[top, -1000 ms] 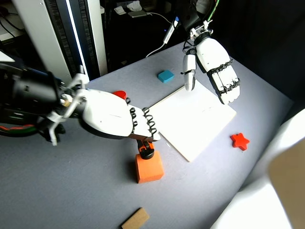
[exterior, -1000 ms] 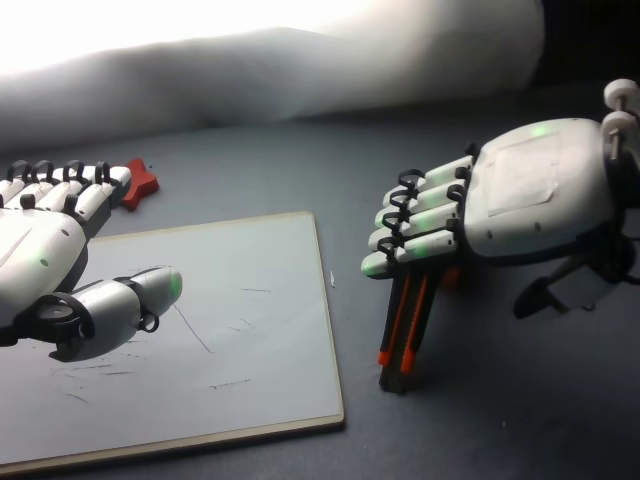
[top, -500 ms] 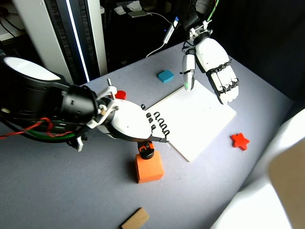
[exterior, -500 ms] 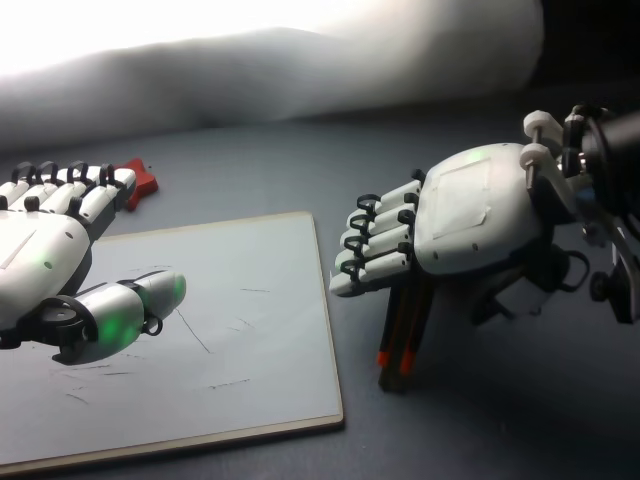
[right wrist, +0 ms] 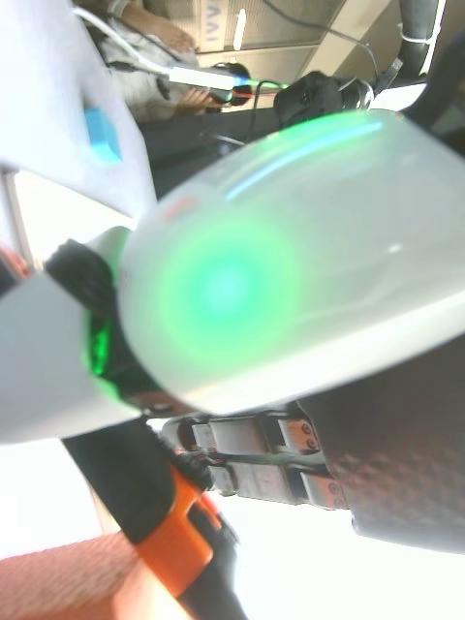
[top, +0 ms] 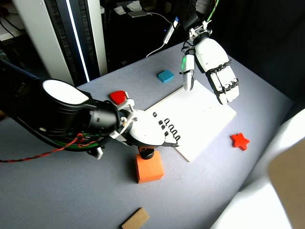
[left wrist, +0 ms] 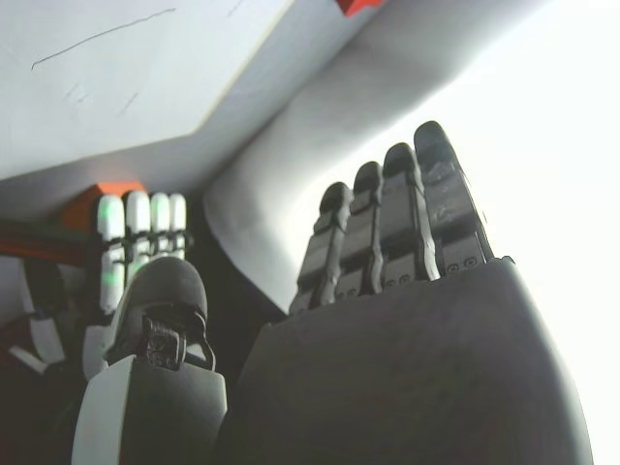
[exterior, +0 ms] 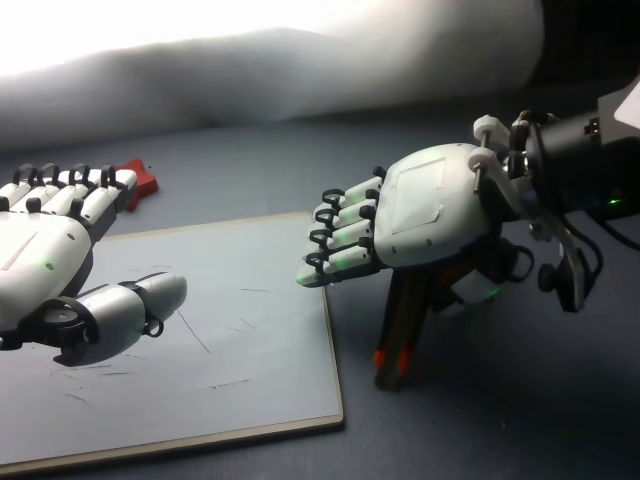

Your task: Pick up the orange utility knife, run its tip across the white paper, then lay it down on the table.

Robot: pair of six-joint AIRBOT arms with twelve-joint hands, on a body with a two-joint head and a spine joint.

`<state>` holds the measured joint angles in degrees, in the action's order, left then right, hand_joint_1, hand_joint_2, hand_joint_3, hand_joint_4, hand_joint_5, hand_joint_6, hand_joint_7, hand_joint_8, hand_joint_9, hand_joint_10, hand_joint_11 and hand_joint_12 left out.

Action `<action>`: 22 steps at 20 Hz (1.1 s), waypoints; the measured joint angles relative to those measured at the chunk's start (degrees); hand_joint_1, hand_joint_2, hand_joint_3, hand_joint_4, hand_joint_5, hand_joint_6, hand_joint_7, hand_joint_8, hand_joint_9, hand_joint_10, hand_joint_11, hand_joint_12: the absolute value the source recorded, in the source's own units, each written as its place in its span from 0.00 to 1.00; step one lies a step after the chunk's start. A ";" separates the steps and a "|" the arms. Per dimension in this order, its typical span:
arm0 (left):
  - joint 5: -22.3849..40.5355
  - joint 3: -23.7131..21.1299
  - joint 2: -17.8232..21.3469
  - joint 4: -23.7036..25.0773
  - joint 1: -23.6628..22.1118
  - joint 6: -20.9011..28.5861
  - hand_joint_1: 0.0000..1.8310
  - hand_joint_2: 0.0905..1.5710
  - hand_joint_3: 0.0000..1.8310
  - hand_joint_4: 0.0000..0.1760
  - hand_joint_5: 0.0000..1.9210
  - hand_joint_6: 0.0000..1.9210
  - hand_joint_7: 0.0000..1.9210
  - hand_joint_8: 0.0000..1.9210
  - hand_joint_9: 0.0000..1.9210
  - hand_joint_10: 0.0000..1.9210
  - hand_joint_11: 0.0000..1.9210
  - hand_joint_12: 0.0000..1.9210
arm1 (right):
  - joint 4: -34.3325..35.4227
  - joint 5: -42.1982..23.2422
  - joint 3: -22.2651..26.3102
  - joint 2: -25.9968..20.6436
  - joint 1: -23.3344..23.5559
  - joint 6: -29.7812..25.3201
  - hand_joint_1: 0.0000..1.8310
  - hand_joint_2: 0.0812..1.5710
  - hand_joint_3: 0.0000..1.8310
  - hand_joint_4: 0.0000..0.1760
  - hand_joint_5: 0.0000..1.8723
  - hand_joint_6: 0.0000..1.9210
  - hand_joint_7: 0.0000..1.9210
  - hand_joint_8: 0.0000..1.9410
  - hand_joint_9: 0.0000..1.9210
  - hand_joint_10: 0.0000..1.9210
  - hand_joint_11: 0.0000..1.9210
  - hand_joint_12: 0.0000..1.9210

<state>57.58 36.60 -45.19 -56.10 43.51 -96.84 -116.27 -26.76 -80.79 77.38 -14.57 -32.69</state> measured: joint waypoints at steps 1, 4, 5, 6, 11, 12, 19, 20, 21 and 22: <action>-0.02 0.00 -0.04 0.02 0.00 -0.02 0.00 0.82 0.00 0.00 0.00 0.00 0.02 0.00 0.02 0.00 0.00 0.16 | -0.20 0.07 -0.26 0.31 -0.04 0.00 0.62 0.67 0.00 0.00 0.00 0.00 0.00 0.00 0.00 0.00 0.00 0.00; -0.09 -0.02 -0.07 0.00 0.00 -0.20 0.00 0.82 0.00 0.00 0.00 0.00 0.02 0.00 0.02 0.00 0.00 0.13 | -0.13 0.79 -1.27 1.68 -1.05 0.46 0.63 0.68 0.00 0.00 0.00 0.00 0.00 0.00 0.00 0.00 0.00 0.00; -0.09 -0.02 -0.07 -0.02 0.00 -0.20 0.00 0.82 0.00 0.00 0.00 0.00 0.02 0.00 0.03 0.00 0.00 0.13 | -0.13 1.11 -1.38 1.88 -1.33 0.63 0.62 0.69 0.00 0.00 0.00 0.00 0.00 0.00 0.00 0.00 0.00 0.00; -0.04 -0.13 -0.07 -0.04 0.00 -0.20 0.00 0.82 0.00 0.00 0.00 0.00 0.02 0.00 0.02 0.00 0.00 0.12 | -0.13 1.51 -1.38 1.99 -1.55 0.70 0.63 0.68 0.00 0.00 0.00 0.00 0.00 0.00 0.00 0.00 0.00 0.00; -0.11 -0.31 -0.07 0.07 0.00 -0.20 0.00 0.82 0.00 0.00 0.00 0.00 0.02 0.00 0.03 0.00 0.00 0.14 | -0.07 2.67 -1.38 1.97 -2.23 3.04 0.63 0.69 0.00 0.00 0.00 0.00 0.00 0.00 0.00 0.00 0.00 0.00; -0.11 -0.31 -0.07 -0.04 0.00 -0.20 0.00 0.82 0.00 0.00 0.00 0.00 0.02 0.00 0.03 0.00 0.00 0.14 | 0.09 2.67 -1.36 1.84 -2.54 4.52 0.63 0.69 0.01 0.00 0.00 0.00 0.00 0.00 0.00 0.00 0.00 0.00; -0.13 -0.50 -0.42 -0.24 -0.31 -0.24 0.00 0.82 0.00 0.00 0.00 0.00 0.02 0.00 0.04 0.00 0.00 0.15 | 1.09 4.59 -0.13 1.42 -2.95 6.51 0.67 0.75 0.00 0.00 0.20 0.40 0.26 0.31 0.18 0.43 0.00 0.70; -0.15 -0.50 -0.42 -0.02 -0.31 -0.26 0.00 0.82 0.00 0.00 0.00 0.00 0.02 0.00 0.04 0.00 0.00 0.15 | 1.79 5.31 0.44 1.33 -2.95 6.47 0.60 0.83 0.00 0.00 0.26 0.76 0.31 0.74 0.18 0.73 0.03 0.91; -0.11 -0.50 -0.42 0.13 -0.31 -0.31 0.00 0.82 0.00 0.00 0.00 0.00 0.03 0.00 0.04 0.00 0.00 0.15 | 2.93 6.45 1.05 1.33 -3.19 6.40 0.61 0.84 0.00 0.00 0.32 0.76 0.33 0.86 0.24 0.92 0.18 0.98; -0.11 -0.48 -0.42 0.04 -0.31 -0.37 0.00 0.82 0.00 0.00 0.01 0.00 0.03 0.00 0.04 0.00 0.00 0.17 | 3.19 7.54 1.60 1.36 -3.23 6.34 0.60 0.84 0.00 0.00 0.31 0.79 0.34 0.89 0.32 0.98 0.27 1.00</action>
<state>57.47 36.12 -45.60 -56.05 43.20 -97.21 -113.08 -19.22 -79.20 78.74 -17.80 -26.35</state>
